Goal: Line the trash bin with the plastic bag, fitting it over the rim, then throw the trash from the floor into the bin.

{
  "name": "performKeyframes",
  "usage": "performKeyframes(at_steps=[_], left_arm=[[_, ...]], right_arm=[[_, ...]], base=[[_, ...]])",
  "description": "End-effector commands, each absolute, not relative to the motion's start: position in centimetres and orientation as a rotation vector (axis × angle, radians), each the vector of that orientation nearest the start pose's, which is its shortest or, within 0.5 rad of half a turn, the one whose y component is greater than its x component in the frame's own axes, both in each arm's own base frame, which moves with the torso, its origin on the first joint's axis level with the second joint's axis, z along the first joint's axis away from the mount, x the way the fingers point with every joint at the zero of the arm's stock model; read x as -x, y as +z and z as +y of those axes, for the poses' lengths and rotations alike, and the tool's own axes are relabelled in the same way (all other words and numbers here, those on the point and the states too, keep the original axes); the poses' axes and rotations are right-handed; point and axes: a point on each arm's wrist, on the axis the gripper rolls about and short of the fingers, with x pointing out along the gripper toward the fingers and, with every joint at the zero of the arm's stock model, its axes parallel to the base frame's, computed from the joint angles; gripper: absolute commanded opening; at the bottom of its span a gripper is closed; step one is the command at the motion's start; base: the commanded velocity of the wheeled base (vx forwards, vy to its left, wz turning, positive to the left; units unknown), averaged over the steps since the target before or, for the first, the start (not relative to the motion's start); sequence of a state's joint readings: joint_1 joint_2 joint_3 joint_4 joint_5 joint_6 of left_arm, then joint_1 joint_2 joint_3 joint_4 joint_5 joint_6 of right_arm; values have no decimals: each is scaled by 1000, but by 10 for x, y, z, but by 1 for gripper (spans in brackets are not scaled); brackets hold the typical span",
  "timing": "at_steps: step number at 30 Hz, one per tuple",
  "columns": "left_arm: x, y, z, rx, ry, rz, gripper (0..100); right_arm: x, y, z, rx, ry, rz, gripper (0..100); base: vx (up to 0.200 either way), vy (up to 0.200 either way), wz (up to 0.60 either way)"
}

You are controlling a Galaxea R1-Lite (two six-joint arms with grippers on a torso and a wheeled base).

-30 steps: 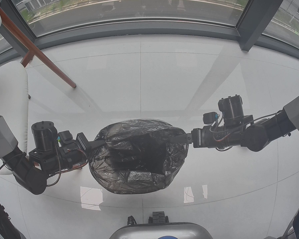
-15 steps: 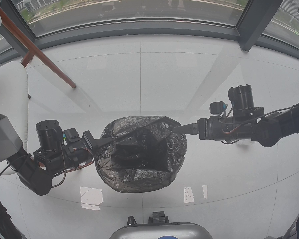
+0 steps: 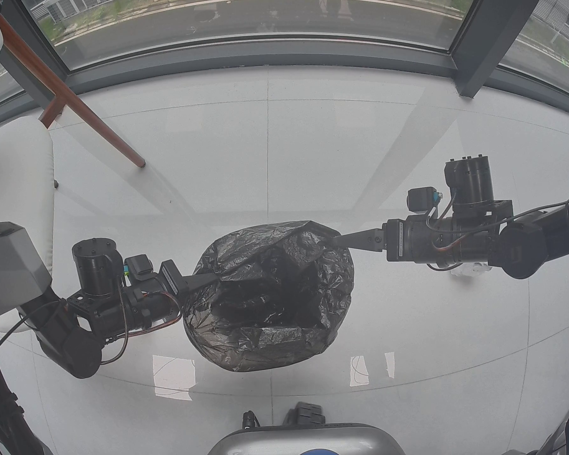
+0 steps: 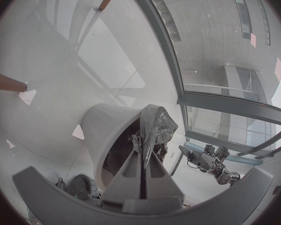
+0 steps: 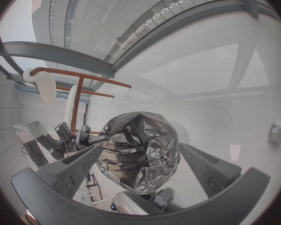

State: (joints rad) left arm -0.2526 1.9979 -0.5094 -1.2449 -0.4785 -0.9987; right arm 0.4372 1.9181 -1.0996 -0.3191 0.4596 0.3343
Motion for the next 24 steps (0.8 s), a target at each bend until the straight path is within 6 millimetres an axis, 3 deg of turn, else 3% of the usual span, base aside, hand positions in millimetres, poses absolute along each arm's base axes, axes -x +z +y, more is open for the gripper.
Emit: performKeyframes(at_steps=[1,4,19,22,23,24], left_arm=[[-295,79,-87,984,-549,611,0],[-294,81,-87,969,-550,596,0],[-292,82,-85,927,-535,530,0],[-284,83,-83,928,-537,545,0],[-281,81,-82,929,-536,560,100],[-279,81,-82,929,-537,562,100]], right_arm=[[-324,161,163,-311,785,651,100],[-324,162,163,-309,788,649,100],[-324,161,162,-309,784,650,100],[-324,161,163,-309,785,652,100],[-324,161,163,-309,785,652,100],[-324,161,163,-309,785,652,100]], base=[[0,-200,0],[0,-200,0],[0,0,0],[0,0,0],[0,0,0],[0,0,0]])
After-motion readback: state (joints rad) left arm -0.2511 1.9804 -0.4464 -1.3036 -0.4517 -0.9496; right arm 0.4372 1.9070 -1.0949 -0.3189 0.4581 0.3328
